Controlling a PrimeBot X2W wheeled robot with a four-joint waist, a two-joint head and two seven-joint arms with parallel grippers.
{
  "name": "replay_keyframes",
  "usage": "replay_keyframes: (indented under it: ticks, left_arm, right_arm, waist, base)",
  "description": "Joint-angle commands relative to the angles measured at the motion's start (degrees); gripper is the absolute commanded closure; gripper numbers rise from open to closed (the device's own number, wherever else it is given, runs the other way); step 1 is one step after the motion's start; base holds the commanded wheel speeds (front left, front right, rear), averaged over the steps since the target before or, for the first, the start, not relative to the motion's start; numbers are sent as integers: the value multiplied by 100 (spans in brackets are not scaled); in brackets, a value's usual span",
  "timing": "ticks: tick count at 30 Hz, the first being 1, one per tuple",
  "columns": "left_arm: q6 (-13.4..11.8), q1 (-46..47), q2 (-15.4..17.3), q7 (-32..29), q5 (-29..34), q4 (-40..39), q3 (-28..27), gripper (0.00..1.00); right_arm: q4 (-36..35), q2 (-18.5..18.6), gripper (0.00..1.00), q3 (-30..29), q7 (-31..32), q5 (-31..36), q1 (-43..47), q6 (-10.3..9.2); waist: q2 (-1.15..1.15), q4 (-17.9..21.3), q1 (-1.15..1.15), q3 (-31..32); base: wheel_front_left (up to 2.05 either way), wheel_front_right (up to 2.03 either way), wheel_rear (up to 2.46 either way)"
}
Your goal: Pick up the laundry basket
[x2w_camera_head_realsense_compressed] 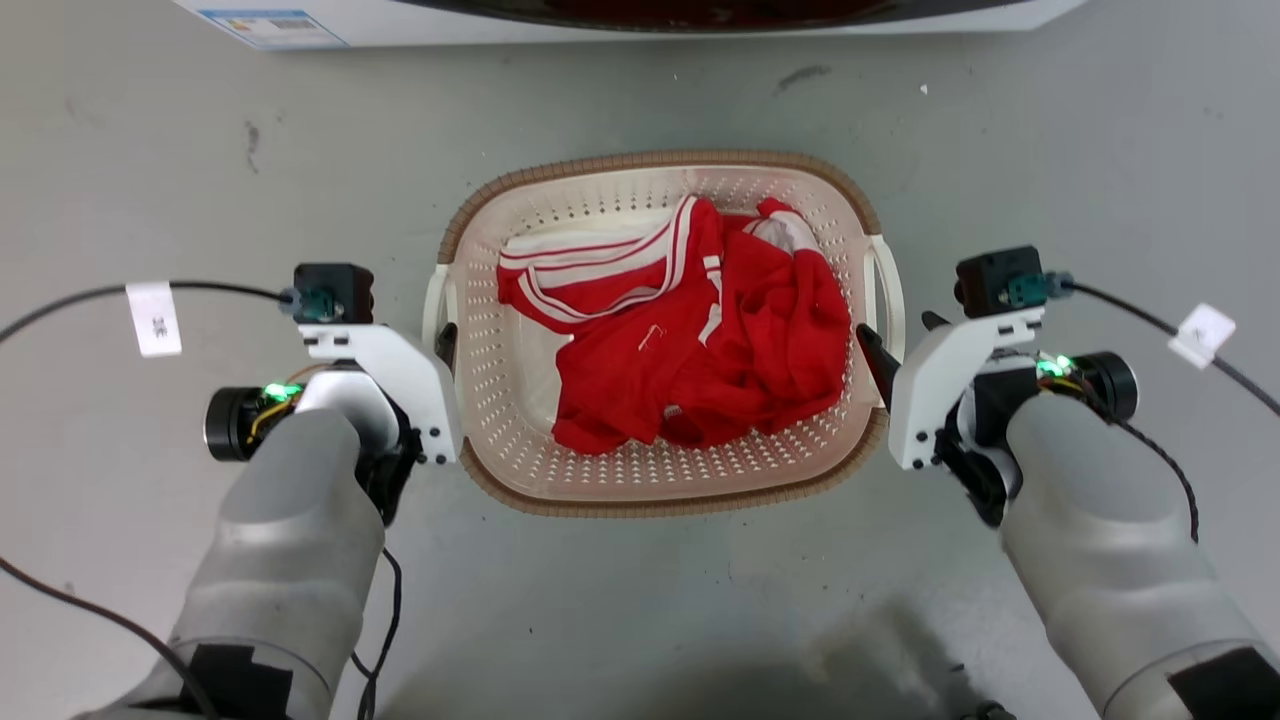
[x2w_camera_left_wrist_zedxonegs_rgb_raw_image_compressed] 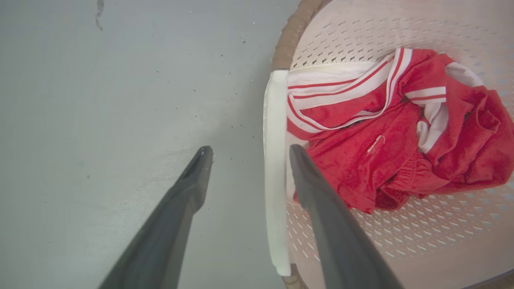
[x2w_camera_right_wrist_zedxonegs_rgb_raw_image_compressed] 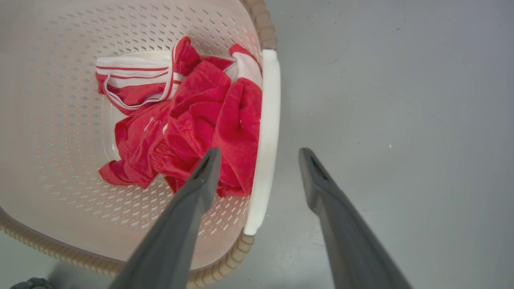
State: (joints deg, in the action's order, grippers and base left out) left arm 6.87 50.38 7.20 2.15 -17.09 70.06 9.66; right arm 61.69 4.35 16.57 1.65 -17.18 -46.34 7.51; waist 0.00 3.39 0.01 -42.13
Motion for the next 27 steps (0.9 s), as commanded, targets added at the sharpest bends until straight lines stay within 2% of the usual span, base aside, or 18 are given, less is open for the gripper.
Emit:
replay_keyframes:
  ticks: [1, 9, 16, 17, 18, 19, 20, 21, 27]
  left_arm:
    - [19, 121, 50, -115, -32, 50, 38, 0]
    - [56, 650, 116, -815, -231, 192, 171, 0]
    - [56, 825, 112, -1348, -483, 223, 369, 0]
    - [56, 838, 106, -1413, -540, 221, 376, 18]
    - [57, 843, 88, -1473, -589, 218, 395, 51]
    - [57, 852, 88, -1525, -629, 208, 422, 100]
    - [57, 850, 78, -1601, -678, 204, 451, 100]
    - [57, 853, 78, -1645, -729, 186, 471, 100]
    - [50, 752, 80, -1749, -971, 76, 632, 100]
  right_arm:
    - [62, 17, 0, 89, 87, -132, -179, -4]
    - [249, 105, 0, 814, 752, -915, -708, -4]
    - [259, 203, 0, 1328, 1002, -1493, -914, -4]
    - [274, 219, 0, 1399, 1030, -1552, -934, -4]
    - [284, 220, 11, 1447, 1046, -1641, -942, -4]
    - [282, 217, 51, 1514, 1090, -1717, -948, -4]
    - [266, 221, 89, 1590, 1108, -1785, -953, -4]
    - [265, 249, 100, 1637, 1108, -1845, -972, -4]
    - [272, 293, 100, 1976, 1159, -2211, -951, 4]
  waist:
    - [0, 53, -1, -134]
    - [0, 99, -1, -435]
    - [0, 135, -1, -583]
    - [0, 135, -1, -597]
    - [0, 133, -1, -611]
    - [0, 128, -1, -625]
    - [0, 125, -1, -638]
    - [0, 125, -1, -651]
    - [0, 117, -1, -645]
  base:
    - [0, 0, 0]
    - [0, 0, 0]
    - [0, 0, 0]
    - [0, 0, 0]
    - [0, 0, 0]
    - [0, 0, 0]
    - [0, 0, 0]
    - [0, 0, 0]
    - [0, 0, 0]
